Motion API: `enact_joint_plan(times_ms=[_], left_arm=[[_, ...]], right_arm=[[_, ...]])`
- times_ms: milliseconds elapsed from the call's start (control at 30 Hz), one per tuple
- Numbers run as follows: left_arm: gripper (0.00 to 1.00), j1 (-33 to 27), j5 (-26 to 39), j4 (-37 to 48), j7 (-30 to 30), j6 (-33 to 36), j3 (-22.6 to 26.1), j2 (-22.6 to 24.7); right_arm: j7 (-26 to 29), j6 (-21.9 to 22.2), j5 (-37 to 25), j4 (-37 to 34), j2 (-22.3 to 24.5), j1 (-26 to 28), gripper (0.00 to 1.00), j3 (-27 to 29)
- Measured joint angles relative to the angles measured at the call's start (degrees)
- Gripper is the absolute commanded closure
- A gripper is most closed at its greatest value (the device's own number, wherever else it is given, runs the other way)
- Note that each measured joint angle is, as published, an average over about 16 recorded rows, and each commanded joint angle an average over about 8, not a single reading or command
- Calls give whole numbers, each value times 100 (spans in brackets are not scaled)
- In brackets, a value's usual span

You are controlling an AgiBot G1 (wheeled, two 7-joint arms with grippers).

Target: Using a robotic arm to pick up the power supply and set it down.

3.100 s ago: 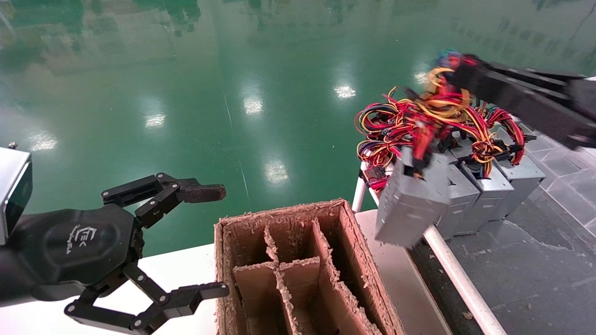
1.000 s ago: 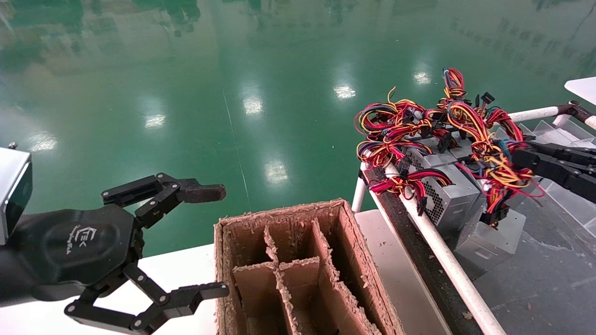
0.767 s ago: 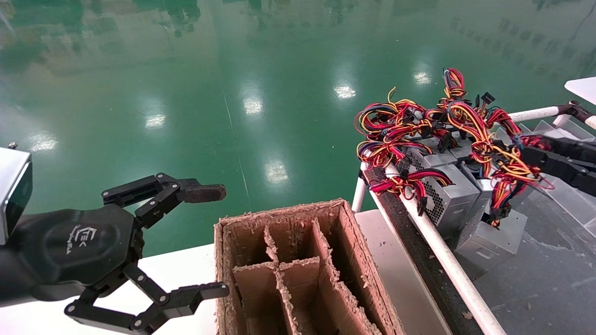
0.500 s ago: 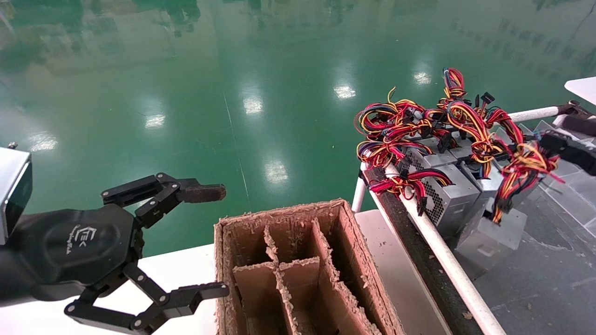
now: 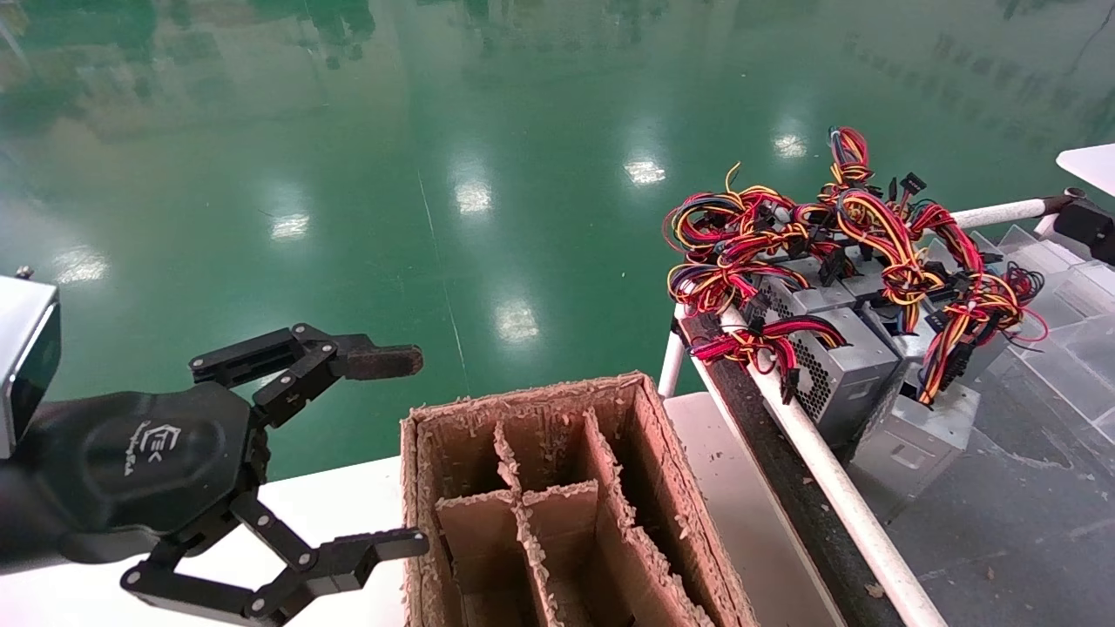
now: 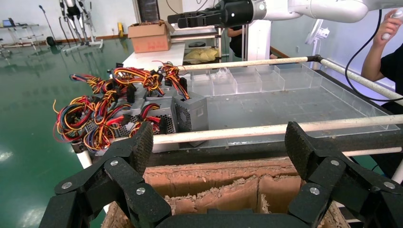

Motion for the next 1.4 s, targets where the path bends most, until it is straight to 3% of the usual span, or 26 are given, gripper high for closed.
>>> enact_joint_plan(times_ms=[1400], left_arm=[[0, 0, -1, 1, 1, 0, 1, 0]], right_arm=[[1170, 58, -439, 3619, -520, -1187, 0, 703]])
